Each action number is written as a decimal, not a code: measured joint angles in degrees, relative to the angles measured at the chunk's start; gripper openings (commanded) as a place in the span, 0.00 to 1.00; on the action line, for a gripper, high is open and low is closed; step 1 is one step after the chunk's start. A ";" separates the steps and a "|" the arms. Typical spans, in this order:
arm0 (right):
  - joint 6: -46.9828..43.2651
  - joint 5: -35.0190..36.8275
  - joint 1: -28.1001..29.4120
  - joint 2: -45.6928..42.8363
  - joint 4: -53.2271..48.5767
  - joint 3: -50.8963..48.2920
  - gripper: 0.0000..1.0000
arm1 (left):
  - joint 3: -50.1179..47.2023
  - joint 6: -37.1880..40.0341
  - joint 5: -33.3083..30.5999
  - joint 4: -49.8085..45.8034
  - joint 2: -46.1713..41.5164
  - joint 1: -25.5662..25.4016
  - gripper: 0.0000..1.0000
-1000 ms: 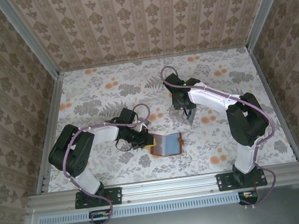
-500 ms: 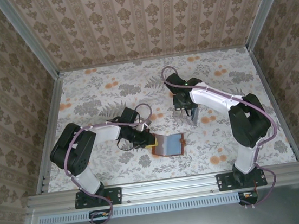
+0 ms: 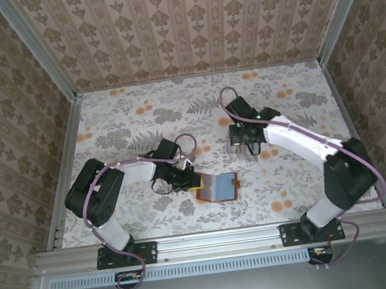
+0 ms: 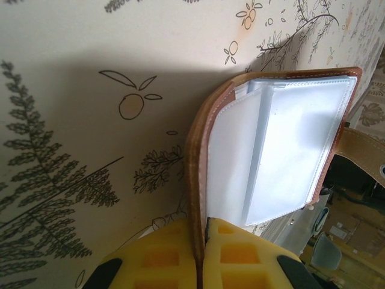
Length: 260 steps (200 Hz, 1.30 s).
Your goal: Put the credit cards into the card holder
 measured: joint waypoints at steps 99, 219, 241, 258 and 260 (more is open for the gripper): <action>7.52 -25.70 7.08 -20.09 27.47 -32.85 0.00 | -4.02 -6.32 -3.76 9.22 -0.85 -2.14 0.16; 15.50 -29.79 4.74 -15.54 36.70 -40.57 0.00 | -4.61 -6.84 -4.35 10.01 -1.51 -2.23 0.28; 15.54 -30.10 4.13 -15.52 37.48 -40.87 0.00 | -4.61 -6.19 -4.96 8.83 -2.05 -2.10 0.28; 15.69 -30.21 4.04 -15.50 38.12 -41.33 0.00 | -4.66 -5.25 -5.68 7.15 -2.75 -1.60 0.21; 15.72 -30.23 4.04 -15.47 38.12 -41.38 0.00 | -4.68 -5.22 -5.79 6.88 -2.86 -1.49 0.19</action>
